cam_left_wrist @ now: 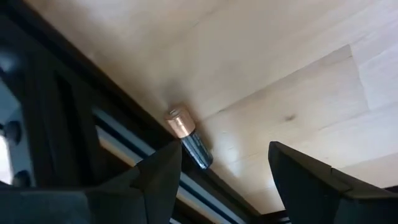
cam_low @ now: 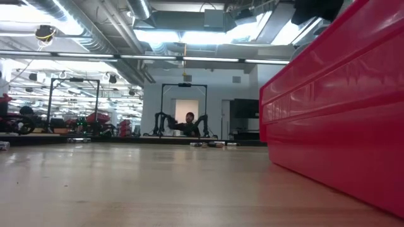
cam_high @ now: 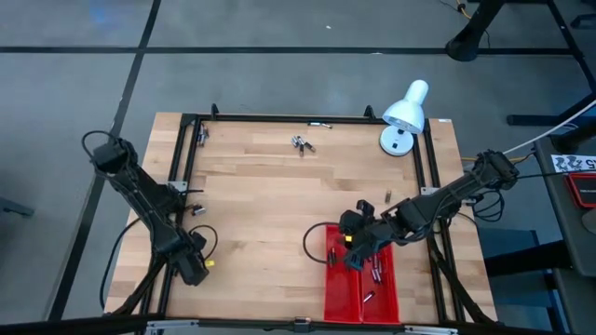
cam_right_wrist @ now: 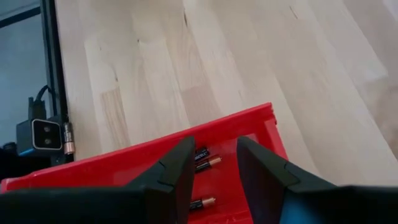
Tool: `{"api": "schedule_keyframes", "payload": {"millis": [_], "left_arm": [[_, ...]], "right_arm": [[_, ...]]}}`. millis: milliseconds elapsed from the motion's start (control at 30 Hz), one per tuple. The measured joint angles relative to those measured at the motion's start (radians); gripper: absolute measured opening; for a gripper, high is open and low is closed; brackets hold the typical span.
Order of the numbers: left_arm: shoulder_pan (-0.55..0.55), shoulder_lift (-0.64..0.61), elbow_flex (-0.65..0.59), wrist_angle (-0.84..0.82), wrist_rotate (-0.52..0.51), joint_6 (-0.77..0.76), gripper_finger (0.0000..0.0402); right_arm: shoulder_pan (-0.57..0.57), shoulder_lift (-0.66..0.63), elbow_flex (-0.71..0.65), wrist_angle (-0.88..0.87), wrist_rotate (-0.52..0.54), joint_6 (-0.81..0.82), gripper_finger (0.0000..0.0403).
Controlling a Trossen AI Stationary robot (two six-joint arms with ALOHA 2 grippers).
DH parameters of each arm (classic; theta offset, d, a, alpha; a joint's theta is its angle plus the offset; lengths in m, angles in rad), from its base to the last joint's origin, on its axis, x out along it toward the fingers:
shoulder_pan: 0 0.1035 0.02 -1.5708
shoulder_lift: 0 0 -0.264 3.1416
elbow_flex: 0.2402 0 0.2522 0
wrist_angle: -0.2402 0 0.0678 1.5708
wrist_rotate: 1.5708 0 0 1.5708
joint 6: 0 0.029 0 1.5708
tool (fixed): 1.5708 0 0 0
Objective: Sort batteries
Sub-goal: Put the black battery into the left red bin
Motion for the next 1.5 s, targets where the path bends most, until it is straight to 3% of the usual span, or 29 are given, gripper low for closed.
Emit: {"api": "schedule_keyframes", "payload": {"millis": [733, 1033, 1433, 1500], "left_arm": [[0.003, 0.104, -0.012, -0.020, 0.005, 0.019, 0.0224], [0.011, 0.104, -0.015, 0.025, -0.009, 0.052, 0.0164], [0.011, 0.104, -0.016, 0.083, -0.061, 0.098, 0.0042], [0.011, 0.104, -0.009, 0.086, -0.073, 0.113, 0.0036]], "right_arm": [[-0.008, 0.000, 0.000, 0.028, -0.024, 0.005, 0.0122], [-0.008, 0.000, 0.000, 0.031, -0.024, 0.006, 0.0122], [-0.008, 0.000, 0.000, 0.031, -0.024, 0.017, 0.0122], [-0.008, 0.000, 0.000, 0.031, -0.024, 0.017, 0.0122]]}}
